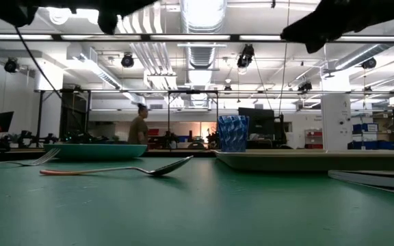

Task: Pick and place plate/cup/fork/spoon on tray
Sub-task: Put the orange spoon on the bottom of the white serving tray

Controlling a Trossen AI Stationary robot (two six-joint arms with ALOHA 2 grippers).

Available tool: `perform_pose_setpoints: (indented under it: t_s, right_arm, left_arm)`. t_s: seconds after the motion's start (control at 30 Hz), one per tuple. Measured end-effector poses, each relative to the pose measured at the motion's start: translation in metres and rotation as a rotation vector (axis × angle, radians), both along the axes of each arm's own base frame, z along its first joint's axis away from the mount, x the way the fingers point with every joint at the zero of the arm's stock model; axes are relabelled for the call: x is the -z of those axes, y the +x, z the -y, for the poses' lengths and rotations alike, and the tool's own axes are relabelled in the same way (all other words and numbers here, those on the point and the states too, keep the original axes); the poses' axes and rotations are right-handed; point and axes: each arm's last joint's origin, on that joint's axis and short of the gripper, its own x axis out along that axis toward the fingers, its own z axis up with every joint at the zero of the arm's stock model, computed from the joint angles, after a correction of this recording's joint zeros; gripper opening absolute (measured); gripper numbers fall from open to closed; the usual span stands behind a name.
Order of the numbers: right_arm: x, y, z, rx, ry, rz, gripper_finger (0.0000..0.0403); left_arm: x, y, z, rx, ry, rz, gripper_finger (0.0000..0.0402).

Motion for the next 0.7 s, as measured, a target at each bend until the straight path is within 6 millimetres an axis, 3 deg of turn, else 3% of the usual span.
perform_pose_setpoints:
  t_s: [0.4,0.53,0.7]
  right_arm:
    - [-0.01,-0.013,-0.003,-0.091,-0.038,0.068,0.009]
    - [-0.01,-0.013,-0.003,-0.091,-0.04,0.066,0.009]
    - [-0.009,-0.013,-0.003,-0.092,-0.044,0.058,0.009]
  left_arm:
    - [0.014,0.049,0.018,0.061,-0.291,-0.606,0.0001]
    - [0.018,0.06,0.028,0.216,-0.392,-0.786,0.0001]
    - [0.046,0.07,0.044,0.466,-0.389,-0.975,0.0001]
